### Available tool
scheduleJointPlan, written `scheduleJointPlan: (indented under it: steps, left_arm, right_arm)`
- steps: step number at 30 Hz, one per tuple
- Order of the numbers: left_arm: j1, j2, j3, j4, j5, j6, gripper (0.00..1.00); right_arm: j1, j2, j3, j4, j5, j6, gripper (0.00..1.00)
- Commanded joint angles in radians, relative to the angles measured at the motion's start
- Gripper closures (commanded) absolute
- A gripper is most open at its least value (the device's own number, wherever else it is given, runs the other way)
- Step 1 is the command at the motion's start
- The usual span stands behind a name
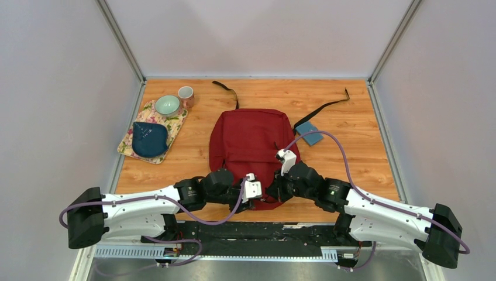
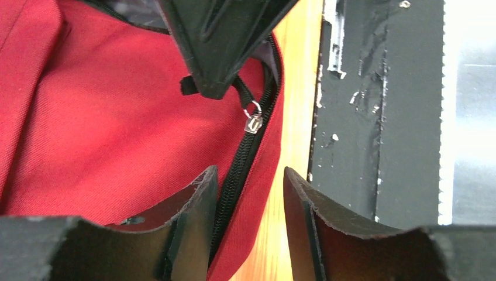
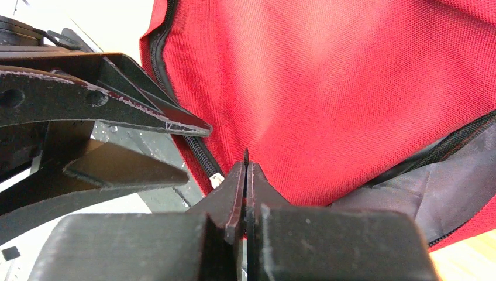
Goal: Pack the student bag
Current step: Zip the student bag at the center of the board.
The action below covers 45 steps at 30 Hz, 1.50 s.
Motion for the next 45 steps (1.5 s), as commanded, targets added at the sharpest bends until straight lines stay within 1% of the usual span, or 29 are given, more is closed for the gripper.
scheduleJointPlan:
  steps: [1, 2, 3, 5, 6, 8, 11, 18, 26, 31, 34, 37, 38, 41, 43, 44, 45]
  left_arm:
    - [-0.01, 0.024, -0.011, 0.077, -0.083, 0.029, 0.51]
    - [-0.011, 0.032, -0.013, 0.08, -0.107, 0.025, 0.52]
    - [-0.013, 0.04, -0.011, 0.078, -0.12, 0.019, 0.59]
    - [-0.014, 0.058, -0.011, 0.064, -0.138, 0.016, 0.68]
    - [-0.017, 0.063, -0.011, 0.06, -0.144, 0.013, 0.76]
    - [-0.018, 0.064, -0.02, 0.055, -0.16, 0.007, 0.83]
    - [-0.022, 0.049, -0.045, 0.02, -0.187, -0.005, 0.85]
    - [-0.022, -0.034, -0.123, 0.009, -0.235, -0.065, 0.86]
    - [-0.024, -0.098, -0.178, -0.029, -0.257, -0.109, 0.91]
    - [-0.024, -0.133, -0.194, -0.034, -0.299, -0.126, 0.91]
    - [-0.022, -0.163, -0.191, -0.02, -0.336, -0.126, 0.88]
    - [-0.022, -0.193, -0.186, 0.032, -0.346, -0.131, 0.81]
    - [-0.022, -0.196, -0.185, 0.067, -0.341, -0.131, 0.72]
    - [-0.024, -0.196, -0.165, 0.133, -0.33, -0.152, 0.52]
    - [-0.024, -0.18, -0.146, 0.175, -0.319, -0.154, 0.48]
    - [-0.022, -0.17, -0.14, 0.223, -0.295, -0.149, 0.43]
    - [-0.024, -0.16, -0.136, 0.248, -0.278, -0.145, 0.4]
  right_arm:
    - [0.004, -0.002, 0.042, 0.031, 0.014, 0.007, 1.0]
    - [0.004, -0.002, 0.042, 0.031, 0.014, 0.007, 1.0]
    - [0.004, -0.002, 0.041, 0.029, 0.014, 0.009, 1.0]
    - [0.004, -0.003, 0.039, 0.026, 0.014, 0.009, 1.0]
    - [0.004, -0.005, 0.038, 0.017, 0.014, 0.012, 1.0]
    - [0.004, -0.014, 0.03, 0.008, 0.014, 0.024, 1.0]
    - [0.004, -0.04, 0.01, -0.032, 0.058, 0.041, 1.0]
    - [0.003, -0.101, -0.039, -0.06, 0.144, 0.059, 1.0]
    - [-0.017, -0.084, -0.015, -0.095, 0.227, 0.046, 1.0]
    - [-0.029, -0.092, 0.001, -0.099, 0.265, 0.049, 1.0]
    - [-0.034, -0.089, 0.005, -0.1, 0.274, 0.046, 1.0]
    - [-0.036, -0.083, 0.011, -0.096, 0.277, 0.053, 1.0]
    - [-0.037, -0.08, 0.012, -0.096, 0.277, 0.055, 1.0]
    - [-0.037, -0.087, 0.008, -0.075, 0.251, 0.056, 1.0]
    - [-0.039, -0.091, 0.004, -0.055, 0.23, 0.058, 1.0]
    - [-0.037, -0.091, 0.001, -0.049, 0.224, 0.058, 1.0]
    - [-0.037, -0.092, -0.002, -0.044, 0.218, 0.059, 1.0]
